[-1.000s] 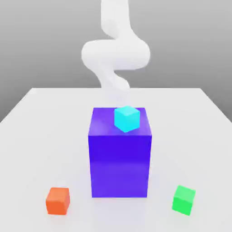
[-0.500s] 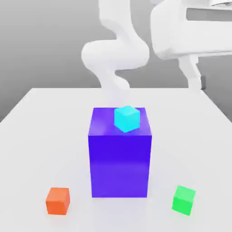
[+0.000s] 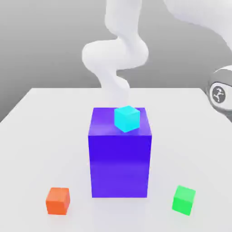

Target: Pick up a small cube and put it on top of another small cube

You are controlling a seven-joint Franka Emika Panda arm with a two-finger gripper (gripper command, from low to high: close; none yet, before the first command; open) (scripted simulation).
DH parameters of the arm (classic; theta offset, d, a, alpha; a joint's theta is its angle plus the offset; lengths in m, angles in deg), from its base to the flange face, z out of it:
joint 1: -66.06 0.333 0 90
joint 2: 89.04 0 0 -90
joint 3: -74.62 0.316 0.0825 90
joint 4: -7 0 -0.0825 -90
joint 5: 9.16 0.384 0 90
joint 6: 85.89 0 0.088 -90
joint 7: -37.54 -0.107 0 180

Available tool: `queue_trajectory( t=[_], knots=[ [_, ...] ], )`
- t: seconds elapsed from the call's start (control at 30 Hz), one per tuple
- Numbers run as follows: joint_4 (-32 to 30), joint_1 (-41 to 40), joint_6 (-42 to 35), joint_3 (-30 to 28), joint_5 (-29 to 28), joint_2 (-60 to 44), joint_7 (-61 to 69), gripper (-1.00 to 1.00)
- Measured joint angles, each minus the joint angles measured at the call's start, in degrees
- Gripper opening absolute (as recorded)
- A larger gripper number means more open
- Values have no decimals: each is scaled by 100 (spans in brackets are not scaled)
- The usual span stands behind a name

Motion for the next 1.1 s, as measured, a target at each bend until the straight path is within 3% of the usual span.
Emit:
queue_trajectory(
  t=[0.13, 0.17, 0.37, 0.53, 1.1],
  knots=[
    [209, 171, 446, -81, -195, -830, -10, 0],
    [253, 192, 570, -106, -221, -1003, -24, -100],
    [274, 203, 627, -117, -221, -1090, -21, -100],
    [41, 139, 118, -40, -101, -347, 13, -100],
    [-3228, 98, 743, -612, 392, 2331, -2196, -100]
  ],
)
